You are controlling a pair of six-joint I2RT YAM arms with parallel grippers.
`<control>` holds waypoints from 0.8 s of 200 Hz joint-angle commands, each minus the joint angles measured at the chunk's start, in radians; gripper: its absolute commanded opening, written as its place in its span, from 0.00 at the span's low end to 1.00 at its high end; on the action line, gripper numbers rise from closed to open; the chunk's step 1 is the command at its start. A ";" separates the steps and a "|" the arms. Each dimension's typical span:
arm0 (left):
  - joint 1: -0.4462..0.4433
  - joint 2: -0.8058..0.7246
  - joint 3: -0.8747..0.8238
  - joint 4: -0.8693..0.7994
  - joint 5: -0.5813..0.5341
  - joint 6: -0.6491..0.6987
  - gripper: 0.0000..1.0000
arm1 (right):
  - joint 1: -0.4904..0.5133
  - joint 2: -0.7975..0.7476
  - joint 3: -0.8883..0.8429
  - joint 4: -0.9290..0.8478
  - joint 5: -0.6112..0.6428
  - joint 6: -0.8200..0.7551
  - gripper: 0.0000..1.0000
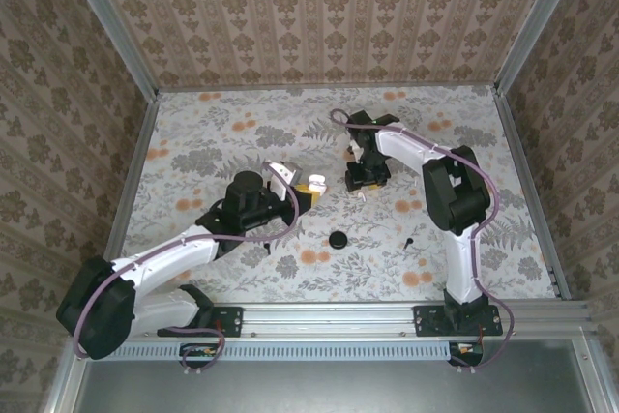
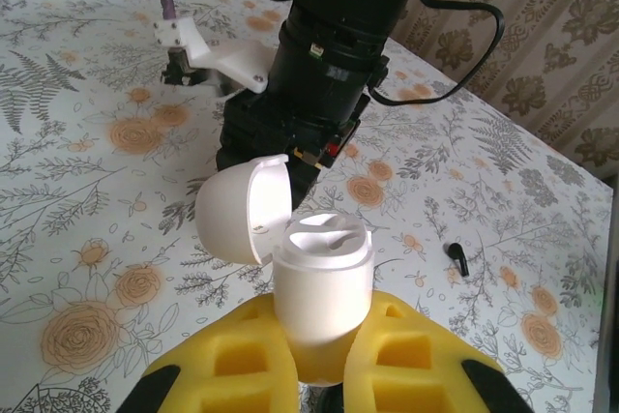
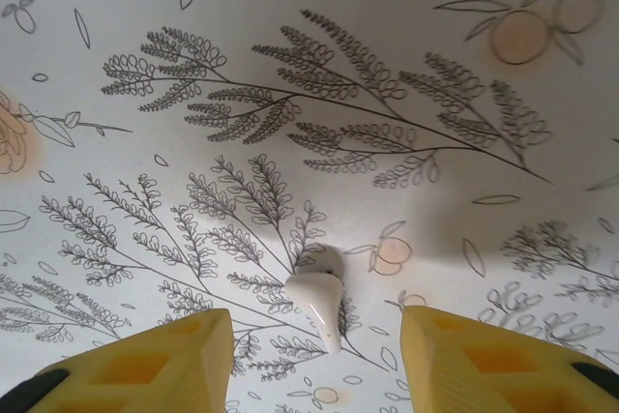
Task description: Insert wireless bluetooth earbuds into charging case
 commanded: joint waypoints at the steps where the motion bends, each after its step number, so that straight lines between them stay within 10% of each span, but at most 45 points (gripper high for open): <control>1: -0.008 -0.029 0.015 0.009 -0.021 0.022 0.00 | 0.018 0.034 0.024 -0.055 0.013 -0.028 0.49; 160: -0.011 -0.037 0.008 -0.001 -0.016 0.029 0.00 | 0.034 0.087 0.031 -0.055 0.044 0.007 0.22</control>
